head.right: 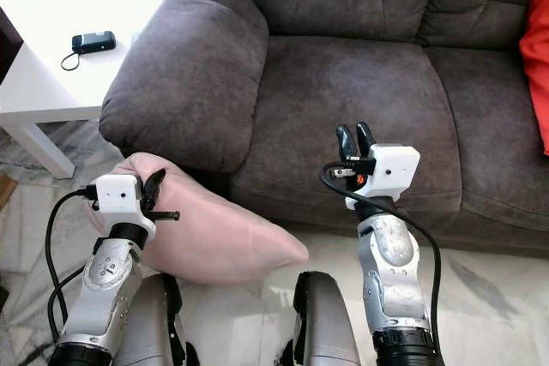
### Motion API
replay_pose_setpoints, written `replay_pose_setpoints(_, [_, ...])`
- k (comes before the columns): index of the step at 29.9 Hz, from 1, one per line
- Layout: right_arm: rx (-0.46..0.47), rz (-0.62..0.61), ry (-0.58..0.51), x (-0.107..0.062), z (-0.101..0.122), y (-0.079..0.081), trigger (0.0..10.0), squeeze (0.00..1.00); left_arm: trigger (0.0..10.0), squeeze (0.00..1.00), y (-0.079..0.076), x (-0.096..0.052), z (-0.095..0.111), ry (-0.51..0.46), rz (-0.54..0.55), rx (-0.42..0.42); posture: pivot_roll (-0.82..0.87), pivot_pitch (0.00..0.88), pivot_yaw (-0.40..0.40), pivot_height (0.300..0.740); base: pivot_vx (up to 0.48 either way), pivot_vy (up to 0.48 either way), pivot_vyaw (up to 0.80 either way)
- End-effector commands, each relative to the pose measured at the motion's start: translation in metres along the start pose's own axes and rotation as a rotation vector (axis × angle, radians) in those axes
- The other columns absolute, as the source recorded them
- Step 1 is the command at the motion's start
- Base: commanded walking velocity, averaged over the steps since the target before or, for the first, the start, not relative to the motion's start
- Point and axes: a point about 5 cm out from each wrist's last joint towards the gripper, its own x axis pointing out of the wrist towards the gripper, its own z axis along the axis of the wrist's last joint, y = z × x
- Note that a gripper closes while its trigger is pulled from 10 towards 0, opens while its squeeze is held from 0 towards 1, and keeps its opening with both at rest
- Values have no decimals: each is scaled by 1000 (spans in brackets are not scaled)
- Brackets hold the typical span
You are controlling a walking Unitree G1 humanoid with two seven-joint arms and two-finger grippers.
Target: Move the pillow to the sofa from floor
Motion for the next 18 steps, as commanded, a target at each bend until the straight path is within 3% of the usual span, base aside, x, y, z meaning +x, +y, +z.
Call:
replay_pose_setpoints(1, [0, -10, -1, -1, -1, -2, 10000, 0, 10000, 0, 0, 8, 32, -156, -10, 16, -24, 101, -22, 600, 0, 0, 0])
replay_pose_setpoints(18, [1, -20, 2, -3, -2, -3, 10000, 0, 10000, 0, 1, 6, 32, -145, -15, 28, -13, 129, -20, 655, 0, 0, 0])
